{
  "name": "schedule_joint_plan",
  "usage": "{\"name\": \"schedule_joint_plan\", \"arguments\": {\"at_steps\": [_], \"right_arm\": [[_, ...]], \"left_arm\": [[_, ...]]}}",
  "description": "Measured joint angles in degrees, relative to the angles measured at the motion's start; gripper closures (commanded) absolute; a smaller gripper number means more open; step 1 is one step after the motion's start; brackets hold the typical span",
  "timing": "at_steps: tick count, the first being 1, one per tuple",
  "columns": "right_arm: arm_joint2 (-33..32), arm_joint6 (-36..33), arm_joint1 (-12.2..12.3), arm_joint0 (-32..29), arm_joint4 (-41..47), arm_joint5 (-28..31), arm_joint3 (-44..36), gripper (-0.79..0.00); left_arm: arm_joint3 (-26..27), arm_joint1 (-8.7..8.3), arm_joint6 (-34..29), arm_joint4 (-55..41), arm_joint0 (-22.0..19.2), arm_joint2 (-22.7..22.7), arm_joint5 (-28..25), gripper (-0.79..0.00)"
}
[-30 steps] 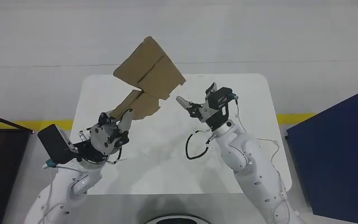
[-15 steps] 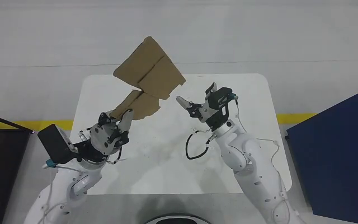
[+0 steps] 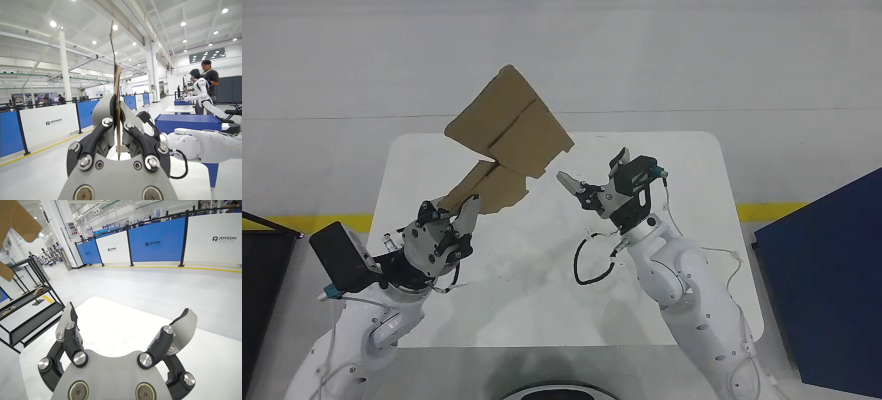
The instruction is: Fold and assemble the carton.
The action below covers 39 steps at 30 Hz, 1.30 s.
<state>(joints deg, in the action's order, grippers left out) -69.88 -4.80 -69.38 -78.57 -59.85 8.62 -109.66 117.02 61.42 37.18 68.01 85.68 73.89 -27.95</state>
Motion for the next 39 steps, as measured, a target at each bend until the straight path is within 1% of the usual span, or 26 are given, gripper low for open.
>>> {"name": "schedule_joint_plan", "arguments": {"at_steps": [4, 5, 7, 10, 13, 16, 18, 19, 21, 25, 27, 29, 31, 33, 36, 39], "right_arm": [[0.0, 0.0, 0.0, 0.0, 0.0, 0.0, 0.0, -0.785], [0.0, 0.0, 0.0, -0.1, 0.1, 0.0, 0.0, -0.785], [-0.8, 0.0, -0.1, -0.4, 2.9, 0.9, 0.2, -0.785], [-4.3, -1.2, 0.0, -0.9, 13.8, 4.2, 1.0, -0.785], [-8.0, -5.2, 0.4, -1.5, 25.1, 8.7, 1.7, -0.785], [-10.3, -12.5, 0.8, -1.5, 37.5, 14.2, 2.3, -0.785], [-11.4, -18.0, 1.1, -1.1, 45.9, 16.3, 2.7, -0.785], [-11.5, -19.3, 1.1, -1.0, 48.3, 16.4, 2.7, -0.785], [-11.4, -18.9, 1.1, -1.0, 49.4, 16.3, 2.7, -0.785], [-11.4, -18.3, 1.1, -1.0, 46.8, 16.2, 2.7, -0.785], [-10.4, -18.9, 1.0, -1.2, 48.5, 16.3, 2.9, -0.785], [-9.4, -22.9, 1.1, 0.0, 54.1, 16.0, 4.3, -0.785], [-10.1, -30.9, 1.4, 2.2, 64.9, 16.7, 6.4, -0.785], [-11.2, -38.9, 1.8, 4.0, 75.9, 17.5, 8.6, -0.785], [-13.2, -47.4, 2.2, 5.4, 87.2, 17.7, 11.3, -0.785], [-13.9, -55.2, 2.7, 7.1, 93.6, 15.1, 13.6, -0.785]], "left_arm": [[-0.5, -0.01, -0.7, 0.8, -0.2, 0.6, 0.8, 0.0], [-1.0, -0.06, -1.5, 2.5, -0.4, 1.4, 2.3, 0.0], [-2.8, -0.24, -2.0, 9.7, -0.9, 3.5, 6.7, 0.0], [-6.2, -0.49, 1.6, 20.5, -0.8, 5.7, 11.7, 0.0], [-8.4, -0.9, 4.7, 30.1, -0.8, 7.6, 15.3, 0.0], [-9.4, -1.49, 7.5, 41.3, -0.9, 8.9, 18.1, 0.0], [-10.1, -1.78, 8.9, 48.2, -0.9, 9.4, 20.3, 0.0], [-10.3, -1.82, 9.0, 50.1, -0.9, 9.5, 20.9, 0.0], [-10.3, -1.82, 8.9, 50.8, -0.9, 9.5, 21.0, 0.0], [-10.3, -1.82, 8.9, 50.3, -0.9, 9.5, 20.9, 0.0], [-9.6, -2.11, 8.6, 51.8, -1.2, 9.4, 21.2, 0.0], [-8.3, -2.63, 9.1, 57.2, -1.5, 9.3, 23.2, 0.0], [-7.6, -3.03, 9.4, 68.2, -1.0, 8.9, 27.1, 0.0], [-7.7, -3.08, 9.3, 77.5, -0.5, 8.7, 30.6, 0.0], [-8.0, -3.12, 9.4, 82.4, 0.1, 8.8, 34.2, 0.0], [-7.2, -3.35, 12.7, 82.6, 0.7, 8.8, 35.5, 0.0]]}}
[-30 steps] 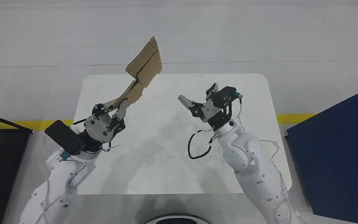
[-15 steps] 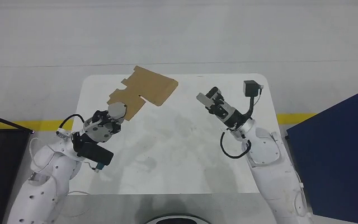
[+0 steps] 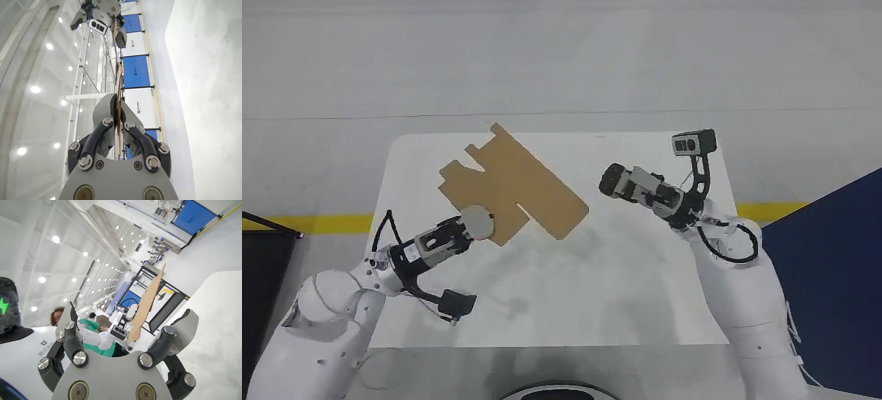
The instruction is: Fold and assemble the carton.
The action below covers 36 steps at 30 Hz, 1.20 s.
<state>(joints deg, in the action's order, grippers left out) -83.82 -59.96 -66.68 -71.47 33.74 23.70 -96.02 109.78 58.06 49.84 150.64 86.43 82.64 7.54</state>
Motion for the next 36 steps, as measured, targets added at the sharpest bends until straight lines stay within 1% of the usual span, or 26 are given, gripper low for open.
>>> {"name": "schedule_joint_plan", "arguments": {"at_steps": [2, 3, 5, 6, 7, 11, 13, 14, 15, 17, 19, 20, 25, 28, 29, 30, 36], "right_arm": [[0.7, -4.1, 0.2, 1.7, 1.5, -2.4, 1.7, -0.785], [1.5, -6.4, 0.2, 3.0, 1.5, -3.9, 3.1, -0.785], [3.3, -9.3, 0.2, 5.3, 0.8, -6.2, 5.5, -0.785], [4.1, -10.4, 0.2, 6.2, 0.9, -7.0, 6.4, -0.736], [4.9, -11.7, 0.2, 7.0, 1.3, -7.8, 7.3, -0.72], [7.3, -18.2, 0.3, 10.0, 0.9, -10.4, 10.8, -0.727], [8.5, -20.2, 0.3, 11.1, -0.1, -11.2, 11.6, -0.696], [9.2, -21.3, 0.3, 11.5, 0.4, -11.4, 11.9, -0.653], [10.1, -22.9, 0.2, 12.1, 2.0, -11.7, 12.3, -0.64], [11.0, -24.7, 0.0, 13.0, 4.3, -11.9, 13.2, -0.523], [11.9, -25.5, -0.1, 14.0, 5.2, -12.0, 14.2, -0.437], [12.3, -25.5, -0.2, 14.5, 5.1, -12.0, 14.6, -0.382], [14.4, -26.4, -0.5, 16.1, 5.6, -12.1, 16.5, -0.296], [15.4, -27.2, -0.6, 16.7, 6.3, -12.5, 17.2, -0.114], [15.6, -27.7, -0.6, 16.9, 6.9, -12.6, 17.5, -0.031], [15.9, -28.0, -0.7, 17.1, 7.8, -12.8, 17.8, 0.0], [17.7, -28.0, -0.5, 17.9, 12.2, -13.7, 19.3, 0.0]], "left_arm": [[0.8, -0.21, 3.3, 0.0, 0.1, -0.4, -0.9, 0.0], [1.1, -0.37, 5.4, 0.0, 0.0, -0.7, -2.4, 0.0], [1.7, -0.56, 7.5, -0.7, -0.4, -0.9, -5.3, 0.0], [1.9, -0.61, 7.8, -1.2, -0.5, -0.8, -5.9, 0.0], [2.1, -0.68, 8.0, -1.4, -0.5, -0.6, -6.3, 0.0], [3.7, -1.01, 8.7, -0.3, -0.1, 0.4, -5.9, 0.0], [4.5, -1.12, 9.0, 0.0, 0.1, 0.3, -6.0, 0.0], [4.8, -1.19, 9.1, 0.7, 0.1, 0.2, -6.3, 0.0], [5.1, -1.28, 9.3, 1.7, -0.1, -0.2, -6.9, 0.0], [5.4, -1.38, 9.4, 3.2, -0.4, -0.8, -7.7, 0.0], [5.4, -1.44, 9.3, 4.0, -0.9, -1.5, -8.2, 0.0], [5.3, -1.44, 9.1, 4.1, -1.1, -1.8, -8.3, 0.0], [5.2, -1.48, 8.5, 4.7, -2.5, -3.3, -8.2, 0.0], [5.3, -1.51, 8.1, 5.2, -3.1, -4.1, -7.9, 0.0], [5.3, -1.53, 8.0, 5.4, -3.3, -4.2, -7.9, 0.0], [5.2, -1.56, 7.9, 5.6, -3.4, -4.4, -7.7, 0.0], [5.2, -1.66, 7.0, 5.7, -4.2, -5.1, -7.0, 0.0]]}}
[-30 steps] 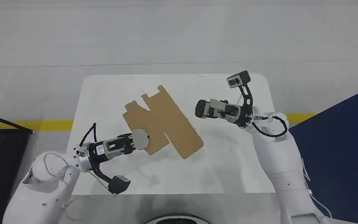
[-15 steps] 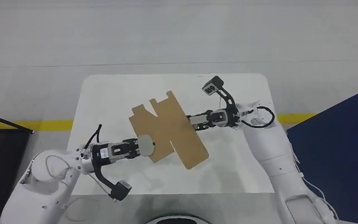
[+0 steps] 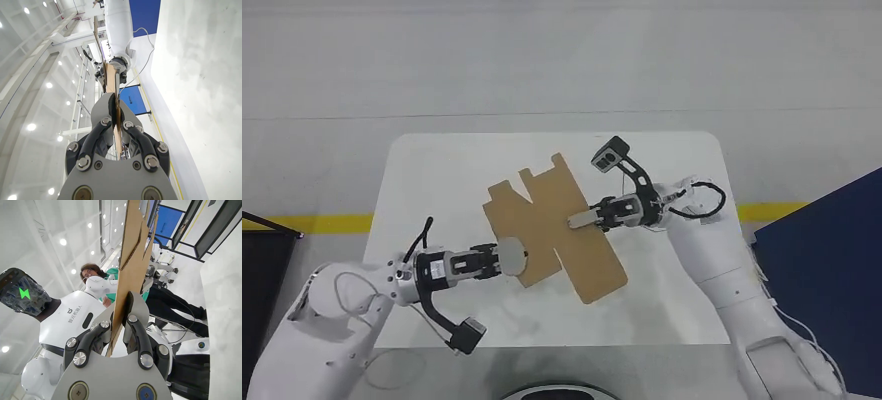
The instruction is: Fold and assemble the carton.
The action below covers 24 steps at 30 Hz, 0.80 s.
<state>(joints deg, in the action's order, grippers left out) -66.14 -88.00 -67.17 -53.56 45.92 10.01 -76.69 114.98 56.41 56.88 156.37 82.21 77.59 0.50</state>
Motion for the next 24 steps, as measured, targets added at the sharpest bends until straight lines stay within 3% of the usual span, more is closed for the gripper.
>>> {"name": "schedule_joint_plan", "arguments": {"at_steps": [2, 4, 5, 11, 16, 24], "right_arm": [[0.5, 0.0, 0.1, 0.3, 0.3, 0.7, 0.8, 0.0], [0.8, 0.0, 0.2, 0.3, 1.1, 1.2, 1.1, 0.0], [0.8, 0.0, 0.3, 0.3, 1.7, 1.6, 1.3, 0.0], [-0.8, 0.2, 0.4, -0.4, 6.2, 4.9, 3.0, 0.0], [-4.0, 3.0, 0.2, -2.3, 12.1, 9.3, 1.8, 0.0], [-12.2, 11.3, 0.0, -10.2, 14.1, 17.6, -11.9, 0.0]], "left_arm": [[0.1, -0.01, -0.3, -0.1, -0.3, -0.4, 0.1, 0.0], [0.2, 0.02, -0.6, -0.6, -0.6, -0.7, 0.6, -0.591], [0.2, 0.05, -0.9, -1.1, -0.7, -0.8, 1.0, -0.785], [0.8, 0.13, -2.9, -6.7, 0.0, 0.8, 4.6, -0.785], [0.4, -0.02, -3.5, -12.8, 3.2, 4.3, 8.0, -0.785], [-2.3, 0.03, -3.3, -13.8, 4.8, 2.2, 6.1, -0.785]]}}
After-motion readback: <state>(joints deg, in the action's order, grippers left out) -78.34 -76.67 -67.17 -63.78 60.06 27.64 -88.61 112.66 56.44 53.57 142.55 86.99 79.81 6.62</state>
